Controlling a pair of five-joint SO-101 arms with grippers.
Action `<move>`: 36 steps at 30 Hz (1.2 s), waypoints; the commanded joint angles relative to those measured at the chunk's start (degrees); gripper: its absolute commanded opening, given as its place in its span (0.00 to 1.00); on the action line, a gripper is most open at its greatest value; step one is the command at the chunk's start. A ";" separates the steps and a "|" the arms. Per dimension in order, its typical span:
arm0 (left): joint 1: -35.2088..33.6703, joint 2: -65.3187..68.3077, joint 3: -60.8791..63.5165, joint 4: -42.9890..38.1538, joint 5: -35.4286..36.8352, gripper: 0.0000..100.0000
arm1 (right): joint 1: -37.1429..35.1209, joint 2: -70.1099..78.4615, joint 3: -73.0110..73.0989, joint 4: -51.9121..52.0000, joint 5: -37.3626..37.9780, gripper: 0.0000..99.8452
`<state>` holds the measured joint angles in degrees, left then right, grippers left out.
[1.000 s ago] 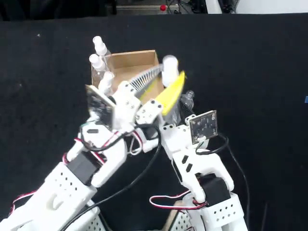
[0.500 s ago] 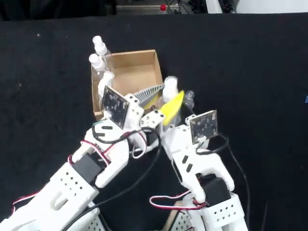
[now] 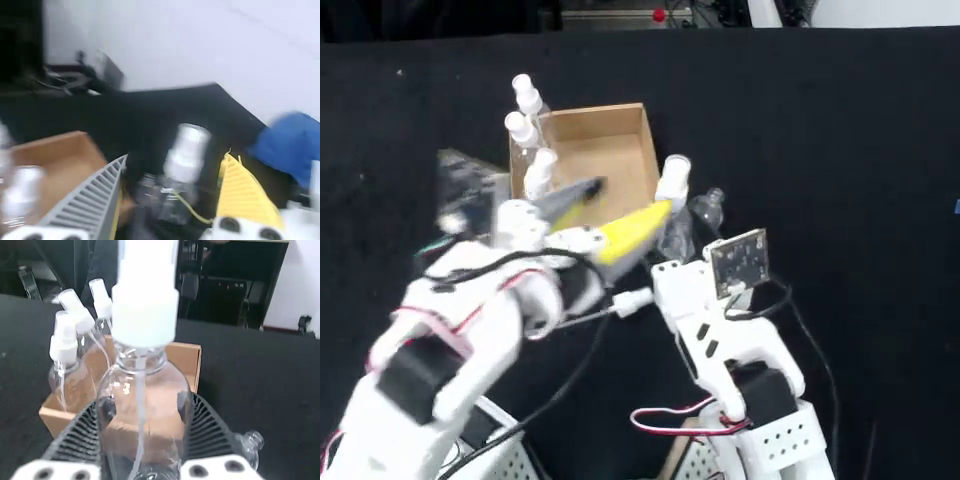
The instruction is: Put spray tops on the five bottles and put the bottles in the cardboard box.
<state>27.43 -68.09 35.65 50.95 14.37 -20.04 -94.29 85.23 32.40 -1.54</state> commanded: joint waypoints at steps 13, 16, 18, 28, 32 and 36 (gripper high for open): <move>-47.43 -18.37 32.31 -11.16 -3.43 0.27 | -0.70 5.76 -6.46 -22.07 -0.18 0.01; -47.25 -22.51 41.80 -17.76 -3.43 0.27 | -0.62 14.64 -9.63 -28.57 0.18 0.01; -47.25 -25.93 46.20 -20.48 -3.43 0.27 | -0.70 21.67 -11.74 -32.79 0.18 0.01; -47.34 -36.40 58.77 -21.45 -3.52 0.27 | -0.88 54.02 -20.35 -52.13 0.26 0.01; -47.34 -36.22 59.21 -21.36 -3.34 0.27 | -0.79 65.63 -21.85 -64.53 0.26 0.01; -47.25 -36.22 59.30 -21.01 -3.43 0.27 | -0.79 75.91 -23.52 -73.93 0.26 0.01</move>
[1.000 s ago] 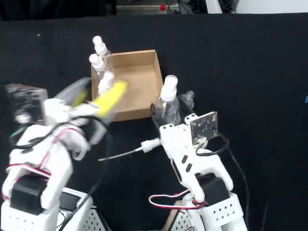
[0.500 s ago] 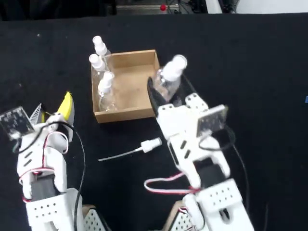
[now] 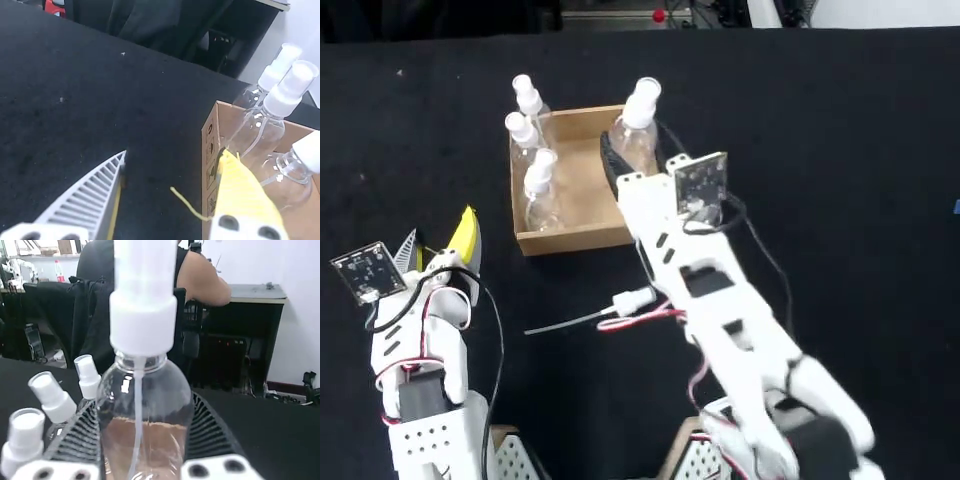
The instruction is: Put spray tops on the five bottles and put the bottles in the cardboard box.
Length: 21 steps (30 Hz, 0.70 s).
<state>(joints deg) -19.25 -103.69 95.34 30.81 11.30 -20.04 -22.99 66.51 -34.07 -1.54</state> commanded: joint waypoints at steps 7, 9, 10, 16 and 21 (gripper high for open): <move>-0.66 -0.62 -0.22 -0.88 -0.35 0.27 | -0.44 17.19 -9.80 -12.92 0.26 0.01; -0.66 -0.62 0.22 -1.23 -0.35 0.27 | -0.44 19.56 -11.21 -12.92 0.26 0.01; -0.66 -0.62 0.40 -1.23 -0.35 0.27 | -0.44 20.62 -12.09 -12.92 0.26 0.01; -0.66 -0.62 0.40 -1.23 -0.35 0.27 | -0.70 26.68 -16.22 -12.92 0.26 0.01; -0.66 -0.62 0.40 -1.05 -0.35 0.27 | -0.70 30.37 -18.59 -12.92 0.26 0.01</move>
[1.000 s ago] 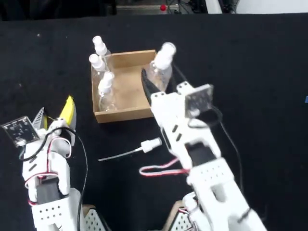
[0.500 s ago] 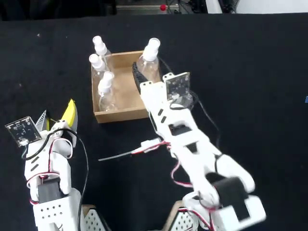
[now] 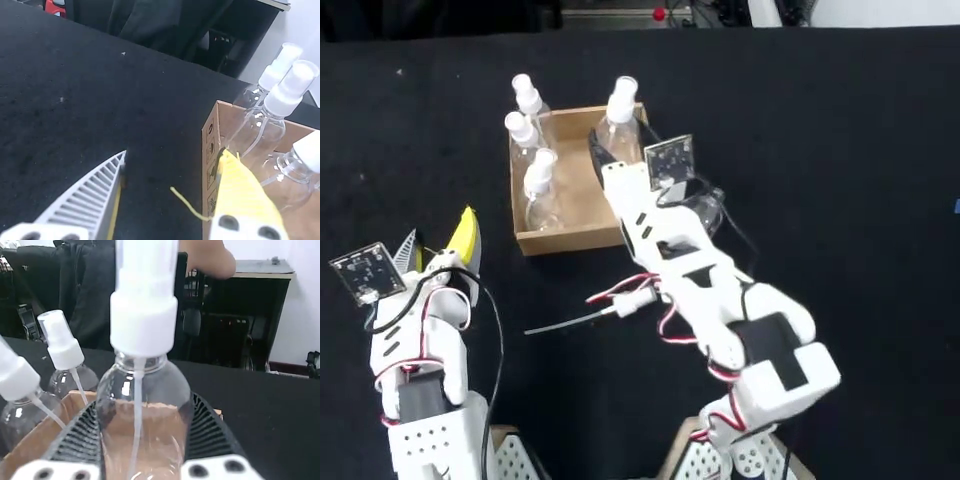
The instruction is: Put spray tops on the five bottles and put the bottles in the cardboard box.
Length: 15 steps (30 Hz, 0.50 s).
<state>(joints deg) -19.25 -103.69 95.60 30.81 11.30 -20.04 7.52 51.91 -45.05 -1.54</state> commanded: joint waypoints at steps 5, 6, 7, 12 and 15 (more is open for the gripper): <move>-0.66 -0.62 0.13 -0.97 -0.35 0.27 | -1.14 2.33 -4.79 -1.93 -0.09 0.01; -0.66 -0.62 0.13 -0.97 -0.35 0.27 | -1.14 2.95 -5.23 -1.93 -0.09 0.01; -0.66 -0.62 0.13 -0.97 -0.44 0.27 | -1.14 3.65 -5.76 -2.02 -0.18 0.01; -0.66 -0.62 0.13 -0.97 -0.44 0.27 | -1.23 7.34 -7.08 -2.02 -0.35 0.01; -0.66 -0.62 0.13 -0.97 -0.44 0.27 | -1.23 9.19 -7.96 -2.02 -3.78 0.01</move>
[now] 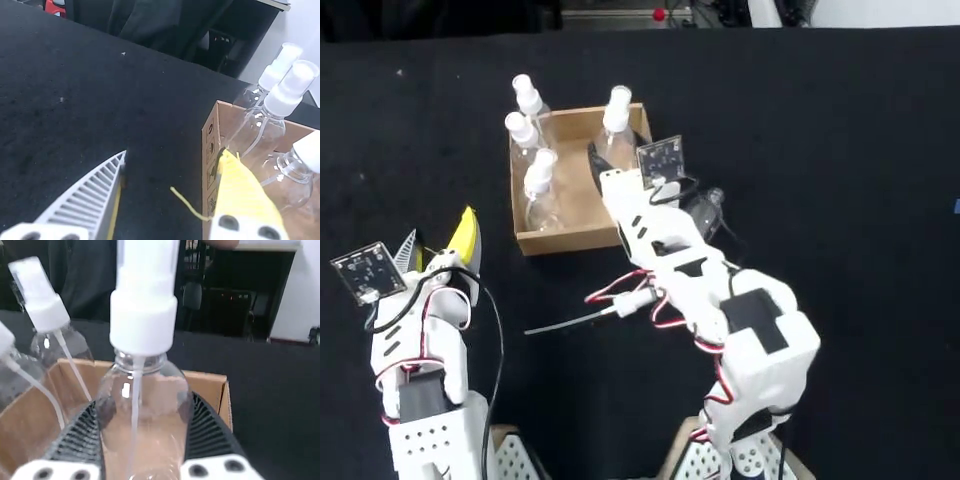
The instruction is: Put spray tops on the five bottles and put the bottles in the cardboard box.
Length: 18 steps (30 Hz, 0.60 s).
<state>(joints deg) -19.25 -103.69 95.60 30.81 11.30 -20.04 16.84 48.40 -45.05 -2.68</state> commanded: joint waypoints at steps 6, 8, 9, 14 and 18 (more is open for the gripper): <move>-0.66 -0.62 0.13 -0.97 -0.44 0.27 | -1.23 2.95 -6.90 -2.02 -3.96 0.01; -0.66 -0.62 0.13 -0.97 -0.44 0.27 | -1.23 4.18 -7.96 -2.02 -3.87 0.01; -0.66 -0.62 0.13 -0.97 -0.44 0.27 | -1.32 4.88 -8.31 -2.02 -3.87 0.01; -0.66 -0.62 0.13 -0.97 -0.44 0.27 | -2.55 8.13 -10.42 -2.02 -3.78 0.01; -0.66 -0.62 0.13 -0.97 -0.44 0.27 | -2.46 8.66 -10.77 -2.02 -3.78 0.01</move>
<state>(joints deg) -19.25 -103.69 95.60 30.81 11.30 -21.71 26.15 40.31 -45.76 -6.29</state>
